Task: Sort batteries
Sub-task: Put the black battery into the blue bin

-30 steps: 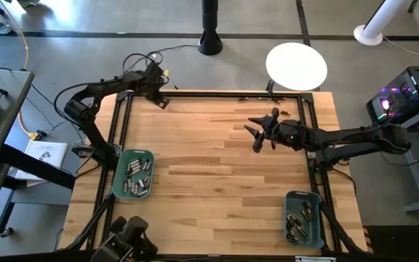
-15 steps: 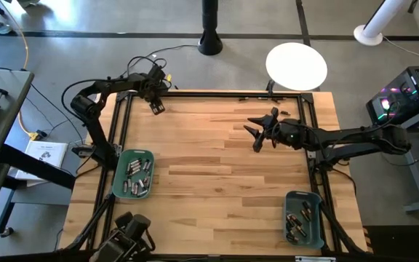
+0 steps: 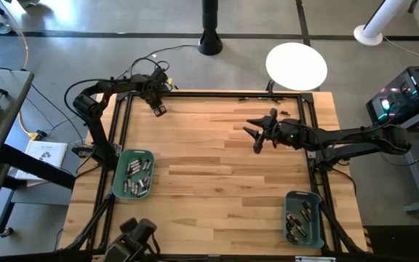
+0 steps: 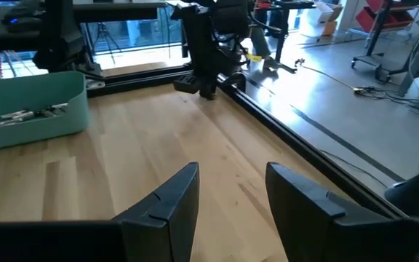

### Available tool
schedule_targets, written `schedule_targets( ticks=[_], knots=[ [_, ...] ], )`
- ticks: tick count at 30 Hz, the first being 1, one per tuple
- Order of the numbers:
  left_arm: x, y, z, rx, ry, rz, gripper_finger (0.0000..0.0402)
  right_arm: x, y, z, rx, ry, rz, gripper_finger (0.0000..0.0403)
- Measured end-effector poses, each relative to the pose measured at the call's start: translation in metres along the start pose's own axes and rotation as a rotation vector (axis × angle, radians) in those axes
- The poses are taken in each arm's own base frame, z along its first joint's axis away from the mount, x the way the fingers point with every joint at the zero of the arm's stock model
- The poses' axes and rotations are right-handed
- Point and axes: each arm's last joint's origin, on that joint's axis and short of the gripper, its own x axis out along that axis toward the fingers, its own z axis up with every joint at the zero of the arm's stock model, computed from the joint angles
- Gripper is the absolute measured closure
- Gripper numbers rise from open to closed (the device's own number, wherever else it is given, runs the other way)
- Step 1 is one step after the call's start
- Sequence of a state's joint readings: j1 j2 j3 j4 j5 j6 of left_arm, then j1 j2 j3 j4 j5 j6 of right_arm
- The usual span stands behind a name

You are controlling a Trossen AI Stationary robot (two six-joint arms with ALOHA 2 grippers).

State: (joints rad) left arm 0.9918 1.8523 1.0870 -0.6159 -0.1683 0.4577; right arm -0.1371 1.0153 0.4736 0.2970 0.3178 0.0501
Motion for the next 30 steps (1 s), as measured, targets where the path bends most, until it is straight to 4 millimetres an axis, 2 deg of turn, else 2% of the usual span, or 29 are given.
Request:
schedule_targets(
  ticks=[2,7,11,15,19,24,30],
  knots=[
    [-0.001,-0.003,0.002,-0.065,-0.011,-0.011,0.0376,0.000,0.000,0.000,0.021,0.001,0.017,0.0250],
    [-0.012,-0.023,0.015,-0.144,-0.180,-0.268,0.0376,0.001,0.003,-0.002,0.066,0.024,0.087,0.0250],
    [-0.037,-0.043,0.042,-0.103,-0.513,-0.451,0.0377,0.007,0.005,-0.009,0.085,0.069,0.087,0.0249],
    [-0.061,-0.077,0.070,-0.003,-0.792,-0.604,0.0377,0.020,0.008,-0.021,0.071,0.122,0.082,0.0237],
    [-0.095,-0.119,0.091,0.145,-1.060,-0.709,0.0377,0.035,0.011,-0.027,0.080,0.087,0.080,0.0204],
    [-0.125,-0.168,0.096,0.289,-1.240,-0.799,0.0377,0.053,0.011,-0.030,0.105,-0.001,0.081,0.0170],
    [-0.154,-0.205,0.093,0.382,-1.423,-0.876,0.0377,0.063,0.017,-0.026,0.063,-0.160,0.199,0.0176]
  ],
)
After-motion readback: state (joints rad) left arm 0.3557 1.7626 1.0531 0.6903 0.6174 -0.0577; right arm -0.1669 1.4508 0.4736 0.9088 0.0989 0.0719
